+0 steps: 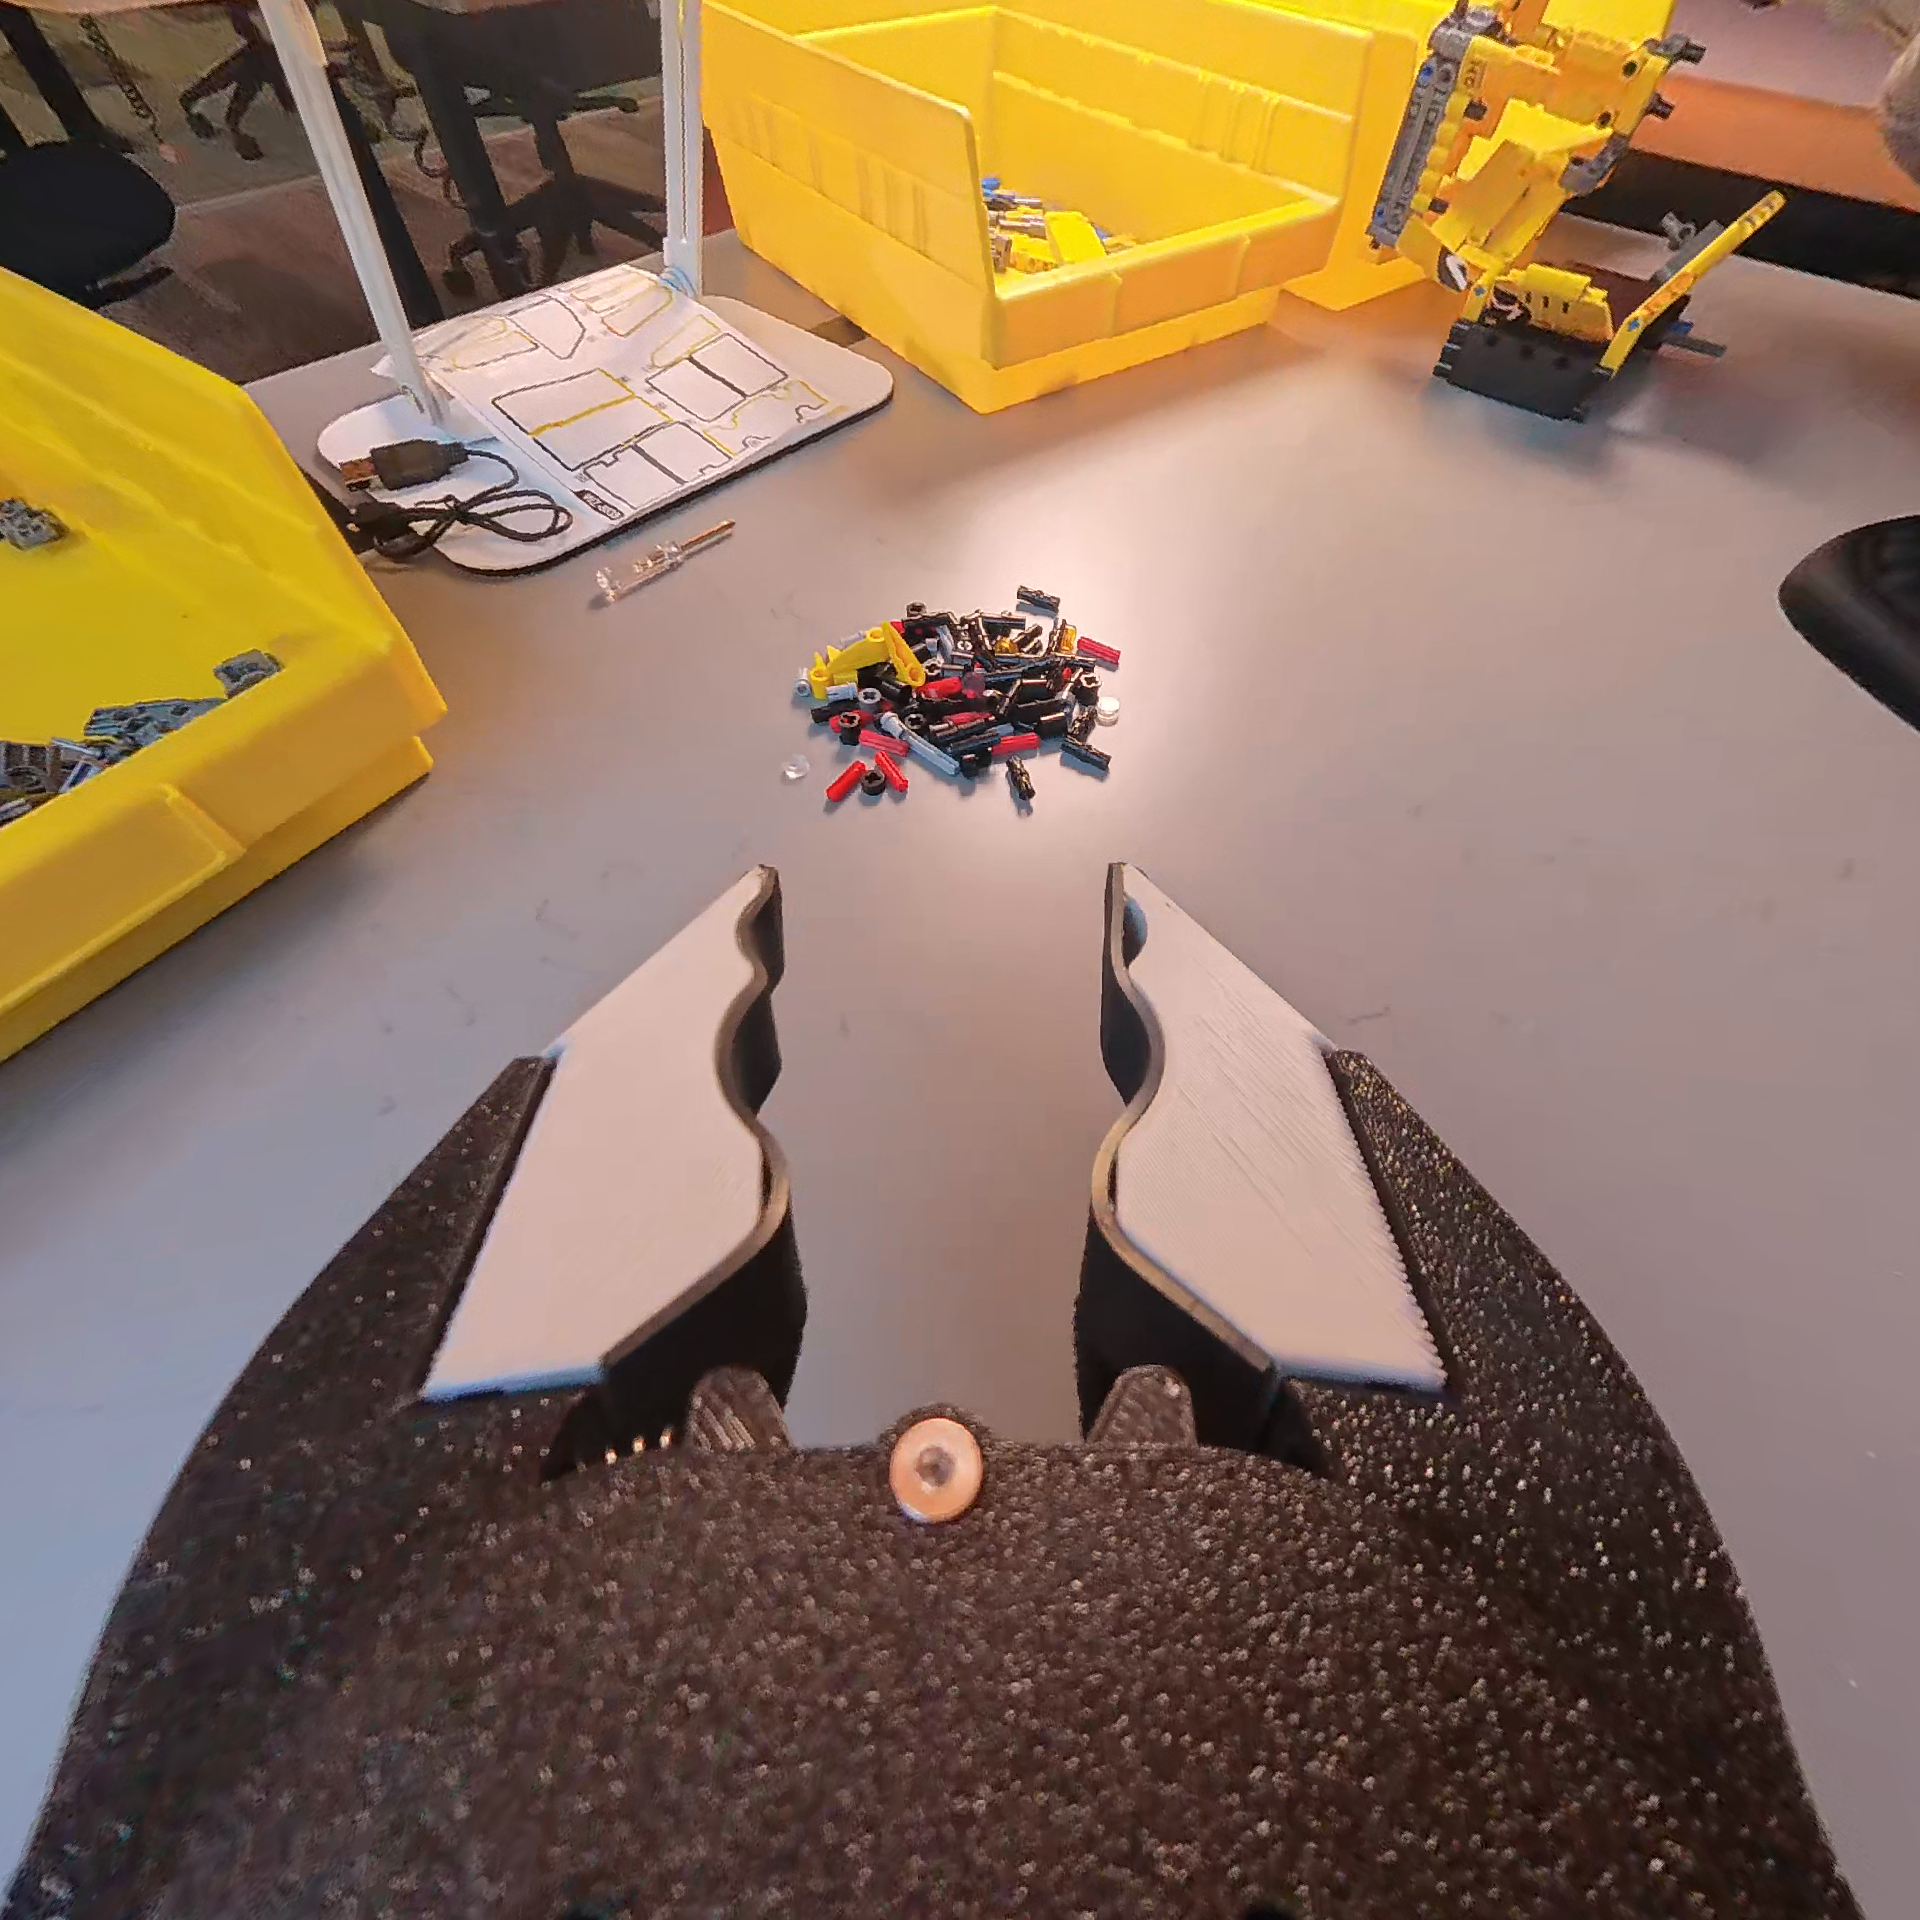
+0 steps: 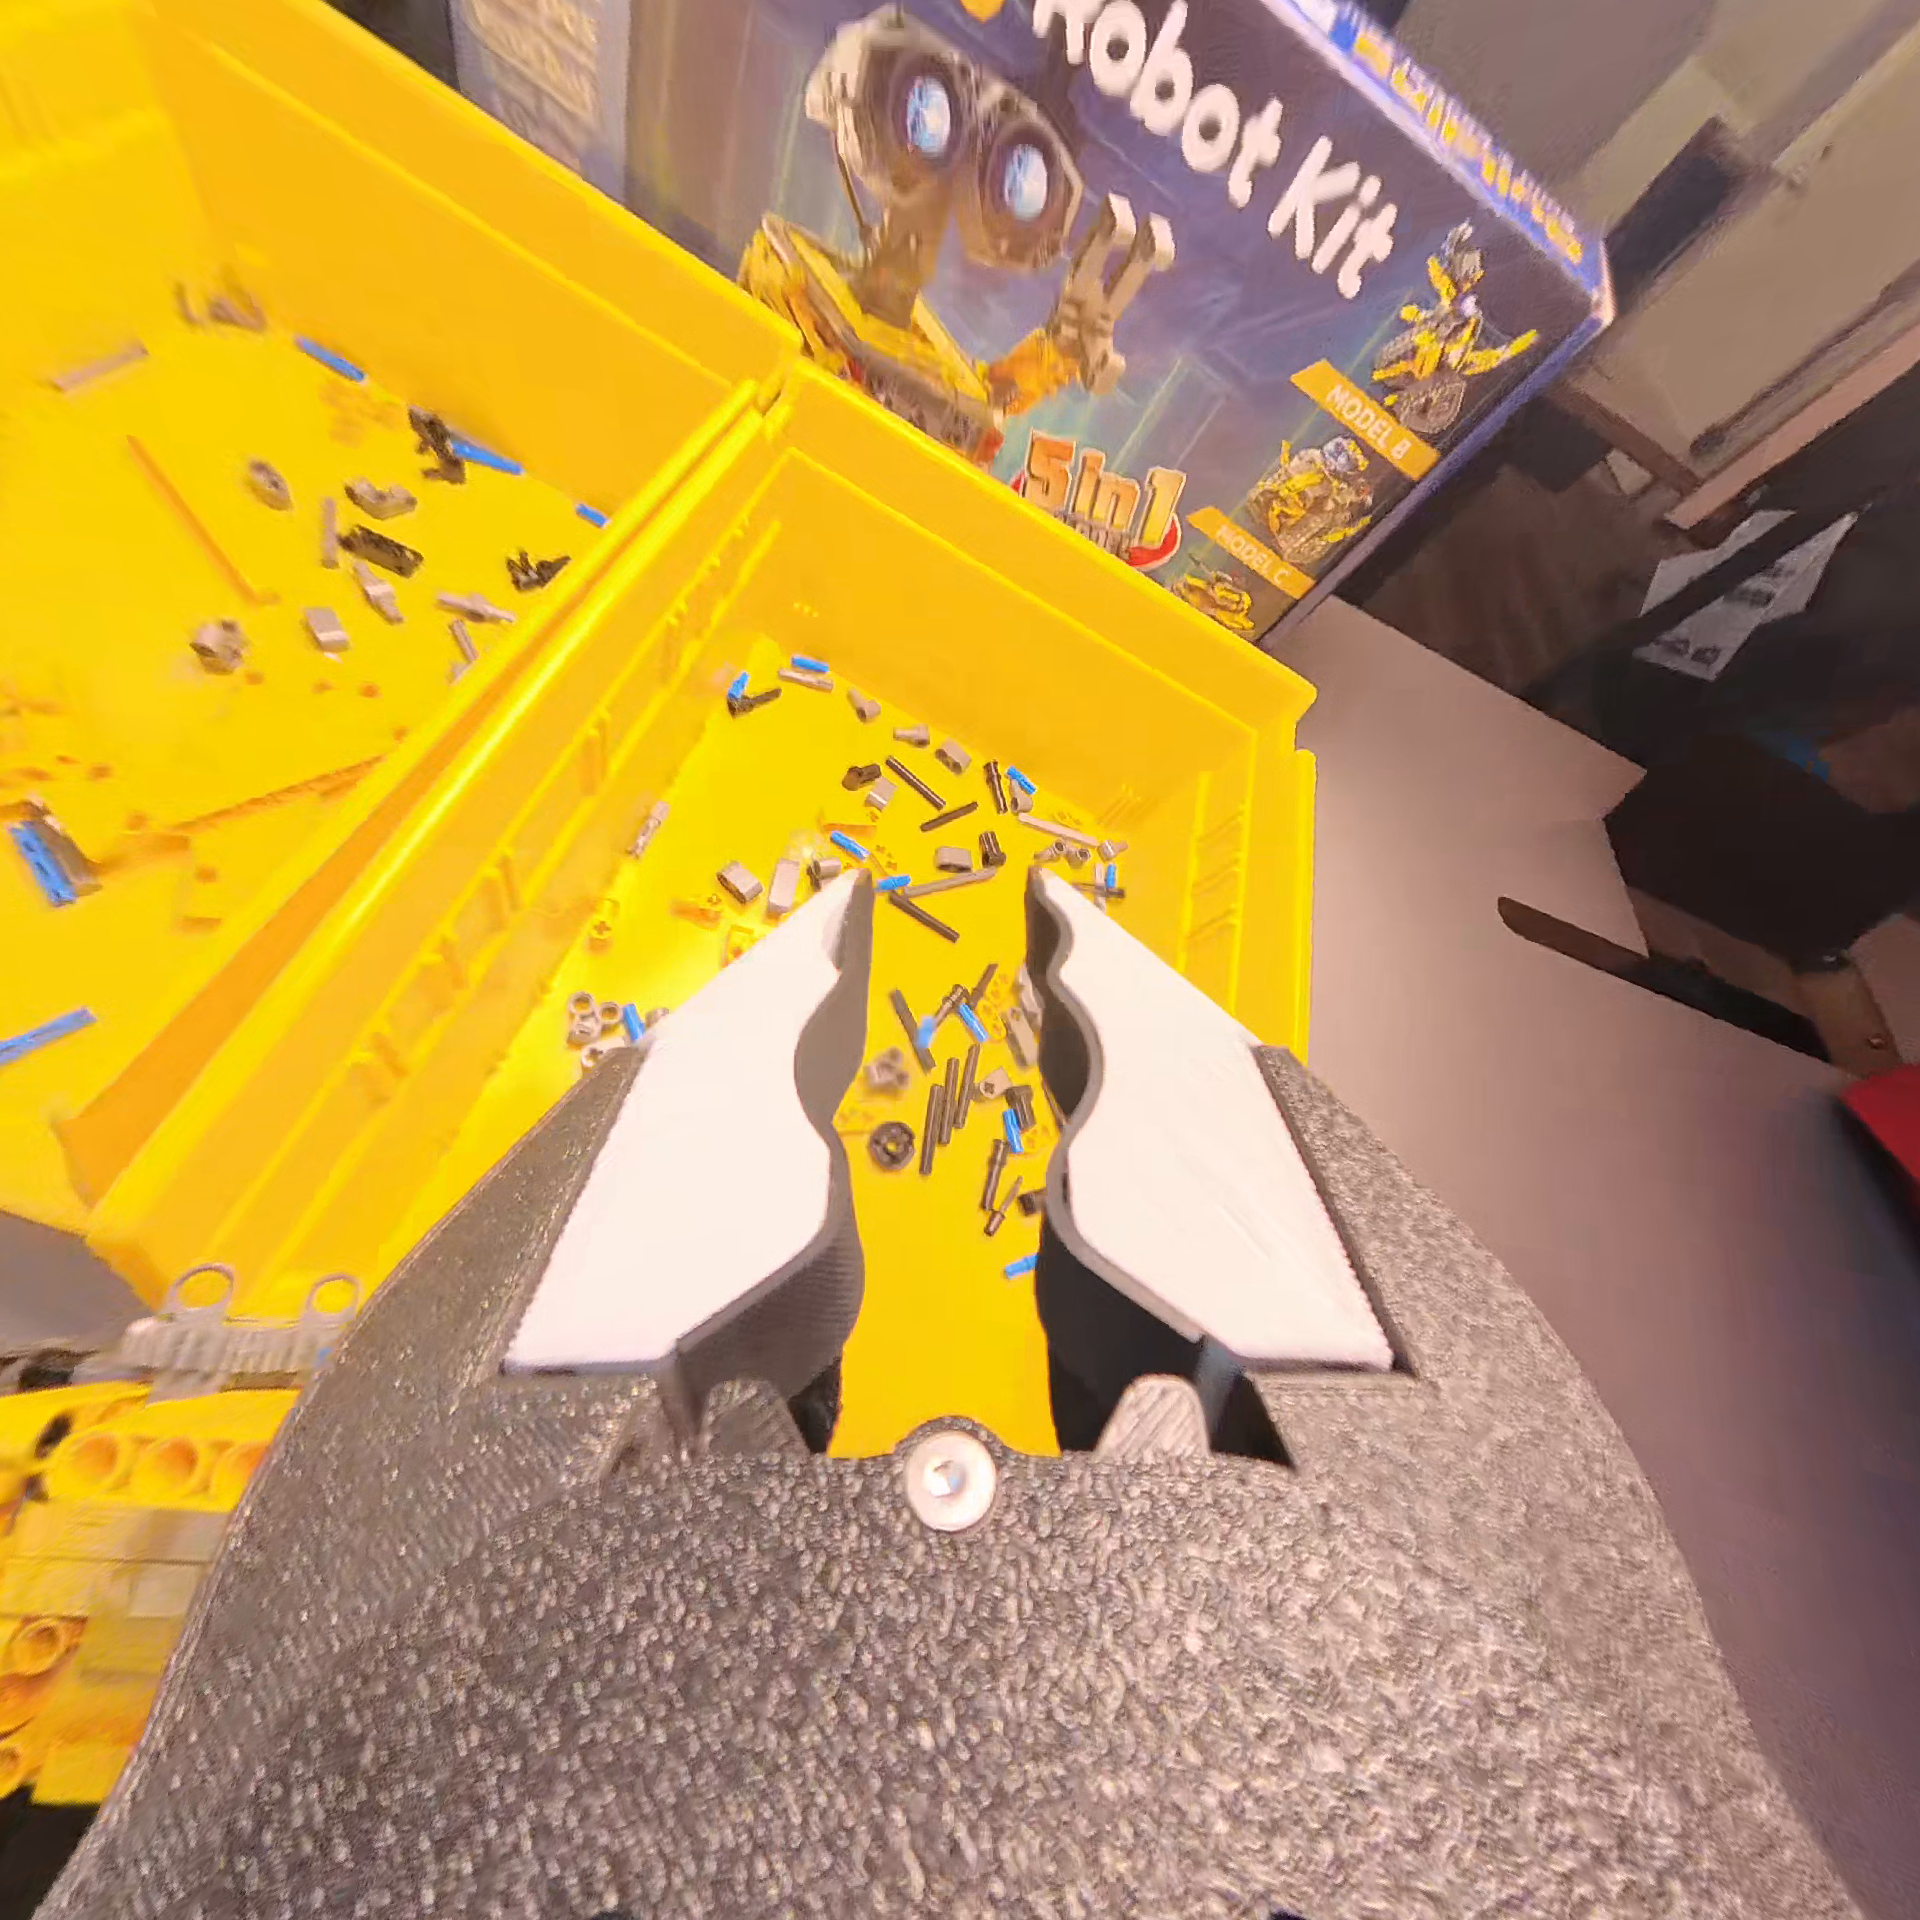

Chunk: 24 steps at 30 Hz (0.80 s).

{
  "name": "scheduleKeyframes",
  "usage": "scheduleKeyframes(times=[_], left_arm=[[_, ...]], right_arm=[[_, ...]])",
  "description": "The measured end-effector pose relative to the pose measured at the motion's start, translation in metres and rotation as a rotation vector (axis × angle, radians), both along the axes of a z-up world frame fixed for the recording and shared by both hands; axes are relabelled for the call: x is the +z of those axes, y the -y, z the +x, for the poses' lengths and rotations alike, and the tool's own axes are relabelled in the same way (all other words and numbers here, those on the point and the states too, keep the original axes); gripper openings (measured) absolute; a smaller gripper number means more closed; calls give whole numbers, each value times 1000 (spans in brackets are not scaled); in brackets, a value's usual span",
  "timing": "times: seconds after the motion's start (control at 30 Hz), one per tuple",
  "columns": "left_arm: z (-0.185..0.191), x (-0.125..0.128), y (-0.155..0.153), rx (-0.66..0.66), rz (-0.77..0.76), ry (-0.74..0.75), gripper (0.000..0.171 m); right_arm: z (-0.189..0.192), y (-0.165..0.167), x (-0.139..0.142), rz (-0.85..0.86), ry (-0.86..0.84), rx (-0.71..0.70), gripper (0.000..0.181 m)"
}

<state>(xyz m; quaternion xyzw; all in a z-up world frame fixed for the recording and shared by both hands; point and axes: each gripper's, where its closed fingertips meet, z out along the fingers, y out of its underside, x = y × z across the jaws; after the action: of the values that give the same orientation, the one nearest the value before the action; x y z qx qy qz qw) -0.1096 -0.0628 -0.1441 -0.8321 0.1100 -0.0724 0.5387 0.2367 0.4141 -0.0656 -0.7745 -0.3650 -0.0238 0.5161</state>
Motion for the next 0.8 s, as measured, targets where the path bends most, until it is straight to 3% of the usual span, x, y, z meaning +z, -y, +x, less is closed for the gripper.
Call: scheduleKeyframes(times=[0.1, 0.23, 0.4, 0.63, 0.8], left_arm=[[1, -3, -1, -3, -11, 0, 61], [5, -4, -1, -20, -15, -21, 61], [7, 1, 1, -28, 3, -33, 61], [11, 3, 2, -38, 11, -35, 61], [8, 3, 2, -27, 14, -30, 62]], right_arm=[[-21, 29, 34, 81, -146, 109, 31], [-50, 95, 55, 12, -282, 312, 35], [-49, 164, 36, -59, -258, 415, 39], [-42, 217, 14, -52, -300, 449, 39], [-74, 251, 6, -22, -335, 536, 39]])
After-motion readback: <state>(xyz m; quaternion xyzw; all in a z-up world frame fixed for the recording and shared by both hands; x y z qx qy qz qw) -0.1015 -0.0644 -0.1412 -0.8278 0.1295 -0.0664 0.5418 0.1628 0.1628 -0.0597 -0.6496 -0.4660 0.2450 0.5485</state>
